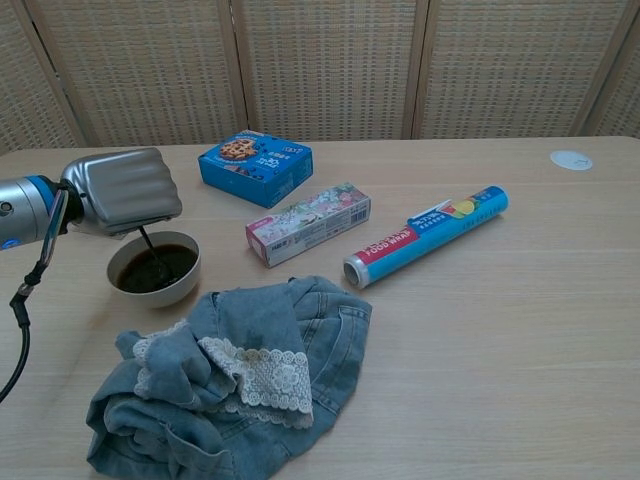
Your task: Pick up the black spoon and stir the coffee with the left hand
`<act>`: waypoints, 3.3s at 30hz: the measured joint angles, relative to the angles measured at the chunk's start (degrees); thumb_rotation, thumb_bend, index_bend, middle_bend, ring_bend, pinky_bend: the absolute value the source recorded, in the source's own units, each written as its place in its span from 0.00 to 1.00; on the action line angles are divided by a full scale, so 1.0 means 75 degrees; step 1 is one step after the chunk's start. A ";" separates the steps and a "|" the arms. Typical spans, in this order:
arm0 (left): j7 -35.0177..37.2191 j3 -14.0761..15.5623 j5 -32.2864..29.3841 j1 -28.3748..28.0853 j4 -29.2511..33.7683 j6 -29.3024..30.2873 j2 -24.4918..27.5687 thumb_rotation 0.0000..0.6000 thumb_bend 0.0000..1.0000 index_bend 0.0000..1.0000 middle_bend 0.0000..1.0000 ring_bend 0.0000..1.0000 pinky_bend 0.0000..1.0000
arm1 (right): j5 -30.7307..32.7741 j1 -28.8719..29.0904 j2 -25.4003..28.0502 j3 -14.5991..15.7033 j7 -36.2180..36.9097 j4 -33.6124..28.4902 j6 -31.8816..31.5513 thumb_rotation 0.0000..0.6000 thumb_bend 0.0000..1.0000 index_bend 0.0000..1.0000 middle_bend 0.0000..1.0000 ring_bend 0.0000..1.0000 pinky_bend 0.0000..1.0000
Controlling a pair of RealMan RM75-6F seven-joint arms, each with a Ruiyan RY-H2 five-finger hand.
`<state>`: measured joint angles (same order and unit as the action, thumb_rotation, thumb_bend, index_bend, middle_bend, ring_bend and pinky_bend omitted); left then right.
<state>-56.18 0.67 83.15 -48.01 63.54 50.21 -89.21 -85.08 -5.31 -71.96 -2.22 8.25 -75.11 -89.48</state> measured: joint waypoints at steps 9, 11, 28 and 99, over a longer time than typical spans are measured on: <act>-0.0323 -0.0251 -0.0191 -0.0231 -0.0148 -0.0161 -0.0435 1.00 0.42 0.70 0.85 0.71 0.72 | 0.0059 -0.0018 -0.0022 -0.0010 0.0056 0.0070 0.0034 1.00 0.21 0.17 0.16 0.00 0.00; -0.0394 -0.0316 -0.0257 -0.0285 -0.0244 -0.0187 -0.0507 1.00 0.42 0.70 0.85 0.71 0.72 | 0.0076 -0.0032 -0.0020 -0.0017 0.0060 0.0076 0.0024 1.00 0.21 0.17 0.16 0.00 0.00; -0.0160 -0.0292 -0.0529 -0.0152 -0.0690 -0.0123 -0.0452 1.00 0.42 0.70 0.85 0.71 0.72 | 0.0023 -0.0022 -0.0009 -0.0007 -0.0059 -0.0012 0.0021 1.00 0.21 0.17 0.16 0.00 0.00; 0.1063 -0.0411 -0.1475 0.1453 0.2391 0.1943 0.1173 1.00 0.27 0.00 0.61 0.53 0.69 | -0.0177 0.0085 0.0116 -0.0016 -0.0178 -0.0196 -0.0055 1.00 0.21 0.17 0.16 0.00 0.00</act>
<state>-48.20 -2.41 72.09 -37.11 81.47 64.79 -80.41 -86.40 -4.67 -71.09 -2.34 6.91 -76.58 -89.89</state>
